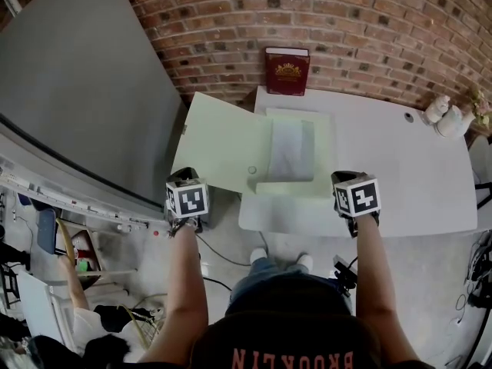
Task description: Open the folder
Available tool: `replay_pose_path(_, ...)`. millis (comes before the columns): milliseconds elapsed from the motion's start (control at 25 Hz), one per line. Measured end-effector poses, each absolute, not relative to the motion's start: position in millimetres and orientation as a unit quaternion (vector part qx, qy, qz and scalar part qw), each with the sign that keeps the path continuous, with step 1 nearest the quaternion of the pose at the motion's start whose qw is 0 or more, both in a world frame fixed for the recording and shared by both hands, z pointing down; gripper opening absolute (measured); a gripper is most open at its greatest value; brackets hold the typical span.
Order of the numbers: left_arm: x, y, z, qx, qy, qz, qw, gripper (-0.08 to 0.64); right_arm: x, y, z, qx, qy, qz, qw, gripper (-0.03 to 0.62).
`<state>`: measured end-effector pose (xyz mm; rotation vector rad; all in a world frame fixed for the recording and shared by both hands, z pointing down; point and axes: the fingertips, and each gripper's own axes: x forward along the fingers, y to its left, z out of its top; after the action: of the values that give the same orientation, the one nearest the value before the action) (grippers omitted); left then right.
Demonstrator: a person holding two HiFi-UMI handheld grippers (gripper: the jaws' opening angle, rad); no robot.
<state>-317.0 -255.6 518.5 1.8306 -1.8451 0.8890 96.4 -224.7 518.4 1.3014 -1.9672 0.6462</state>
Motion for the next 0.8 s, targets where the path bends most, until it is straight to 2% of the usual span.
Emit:
replay_pose_path(160, -308, -260, 484, 0.659, -0.668, 0.309, 0.157, 0.0, 97, -229, 494, 0.519, -0.763, 0.222, 0.316, -0.002)
replay_pose_path(800, -224, -290, 410, 0.746, -0.629, 0.2, 0.086, 0.001, 101, -243, 385, 0.571, -0.799, 0.104, 0.157, -0.002)
